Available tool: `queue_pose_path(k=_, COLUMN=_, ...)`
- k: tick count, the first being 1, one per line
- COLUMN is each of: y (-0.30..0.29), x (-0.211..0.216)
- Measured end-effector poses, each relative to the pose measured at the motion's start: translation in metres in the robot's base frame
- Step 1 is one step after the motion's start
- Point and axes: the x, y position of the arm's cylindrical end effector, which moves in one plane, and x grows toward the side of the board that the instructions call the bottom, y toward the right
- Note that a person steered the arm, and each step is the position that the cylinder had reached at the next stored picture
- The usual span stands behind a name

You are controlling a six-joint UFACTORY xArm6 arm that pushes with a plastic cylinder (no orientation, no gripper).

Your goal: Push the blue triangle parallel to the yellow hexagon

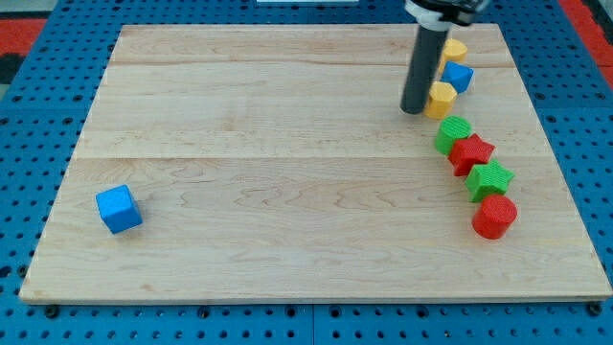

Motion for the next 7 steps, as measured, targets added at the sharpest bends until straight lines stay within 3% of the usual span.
queue_pose_path(k=2, y=0.026, x=-0.150)
queue_pose_path(k=3, y=0.101, x=-0.151)
queue_pose_path(k=4, y=0.217, x=-0.134)
queue_pose_path(k=5, y=0.214, x=-0.084)
queue_pose_path(k=7, y=0.098, x=-0.052)
